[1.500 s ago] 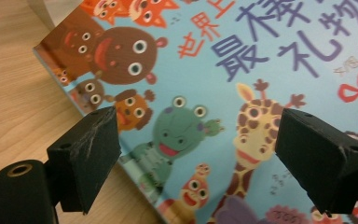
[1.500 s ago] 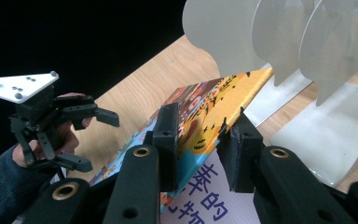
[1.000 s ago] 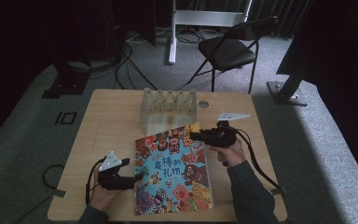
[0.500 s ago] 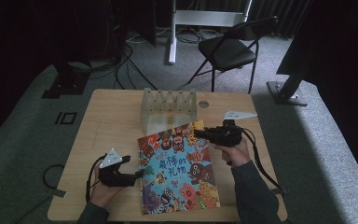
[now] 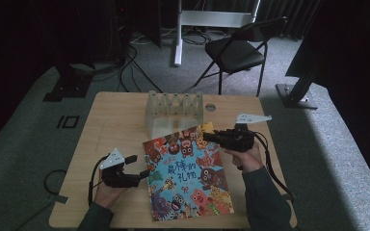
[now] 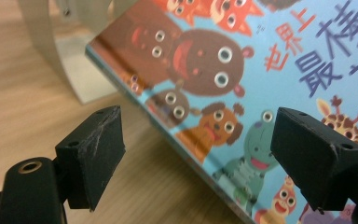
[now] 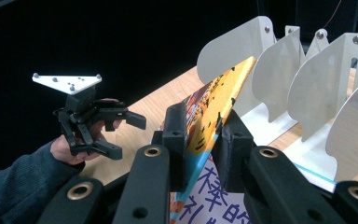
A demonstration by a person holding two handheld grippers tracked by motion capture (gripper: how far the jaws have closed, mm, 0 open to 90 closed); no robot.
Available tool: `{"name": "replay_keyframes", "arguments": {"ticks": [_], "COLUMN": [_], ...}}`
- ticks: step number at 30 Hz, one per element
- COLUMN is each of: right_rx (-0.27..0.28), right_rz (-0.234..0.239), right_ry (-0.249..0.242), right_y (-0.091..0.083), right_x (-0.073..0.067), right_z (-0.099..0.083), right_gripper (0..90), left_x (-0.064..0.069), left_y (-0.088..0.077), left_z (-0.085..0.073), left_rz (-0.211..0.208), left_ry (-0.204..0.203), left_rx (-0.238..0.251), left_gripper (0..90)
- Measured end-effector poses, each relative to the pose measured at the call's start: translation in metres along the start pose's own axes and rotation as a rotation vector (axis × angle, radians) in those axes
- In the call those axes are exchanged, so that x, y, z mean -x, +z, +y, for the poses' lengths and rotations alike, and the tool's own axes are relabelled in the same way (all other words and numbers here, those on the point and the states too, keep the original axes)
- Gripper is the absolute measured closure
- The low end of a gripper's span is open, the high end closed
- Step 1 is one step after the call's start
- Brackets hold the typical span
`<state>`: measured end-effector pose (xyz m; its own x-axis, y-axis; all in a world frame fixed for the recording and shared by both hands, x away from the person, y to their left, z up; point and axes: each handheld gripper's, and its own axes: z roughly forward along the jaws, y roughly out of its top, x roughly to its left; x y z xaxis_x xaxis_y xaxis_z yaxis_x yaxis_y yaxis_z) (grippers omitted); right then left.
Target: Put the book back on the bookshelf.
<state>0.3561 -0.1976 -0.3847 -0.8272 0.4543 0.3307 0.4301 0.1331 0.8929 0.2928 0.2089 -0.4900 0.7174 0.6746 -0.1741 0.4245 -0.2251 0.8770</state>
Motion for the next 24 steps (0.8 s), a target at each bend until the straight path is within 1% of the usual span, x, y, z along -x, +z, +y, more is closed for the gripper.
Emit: {"name": "replay_keyframes", "arguments": {"ticks": [1, 3, 8, 14, 17, 18, 20, 21, 22, 24], "right_rx": [0.000, 0.003, 0.017, 0.029, 0.036, 0.036, 0.040, 0.044, 0.044, 0.045], "right_rz": [0.000, 0.005, 0.013, 0.024, 0.033, 0.033, 0.039, 0.042, 0.042, 0.047], "right_ry": [0.000, -0.003, -0.010, -0.012, -0.018, -0.018, -0.020, -0.019, -0.019, -0.021], "right_y": [0.000, -0.001, -0.005, -0.008, -0.009, -0.009, -0.010, -0.011, -0.011, -0.012], "right_x": [0.000, -0.001, -0.002, -0.002, -0.002, -0.002, -0.002, -0.002, -0.002, -0.002], "right_z": [0.000, 0.000, 0.002, 0.002, 0.002, 0.002, 0.002, 0.002, 0.002, 0.002], "right_gripper": [76.7, 76.9, 77.5, 78.5, 78.7, 78.7, 78.9, 79.0, 79.0, 79.1], "left_x": [0.000, -0.001, -0.008, -0.012, -0.014, -0.015, -0.017, -0.019, -0.019, -0.020], "left_y": [0.001, 0.003, 0.008, 0.015, 0.019, 0.021, 0.023, 0.024, 0.024, 0.025], "left_z": [0.002, 0.005, 0.010, 0.014, 0.013, 0.013, 0.013, 0.013, 0.013, 0.014], "left_rz": [0.000, -0.004, -0.010, -0.024, -0.040, -0.037, -0.046, -0.063, -0.063, -0.078], "left_ry": [0.010, 0.015, 0.004, 0.015, 0.001, 0.000, -0.009, -0.018, -0.018, -0.017], "left_rx": [0.002, 0.003, 0.005, 0.004, 0.005, 0.002, 0.003, 0.010, 0.010, 0.017], "left_gripper": [17.2, 17.2, 17.2, 17.2, 17.2, 17.2, 17.2, 16.5, 16.6, 16.6]}}
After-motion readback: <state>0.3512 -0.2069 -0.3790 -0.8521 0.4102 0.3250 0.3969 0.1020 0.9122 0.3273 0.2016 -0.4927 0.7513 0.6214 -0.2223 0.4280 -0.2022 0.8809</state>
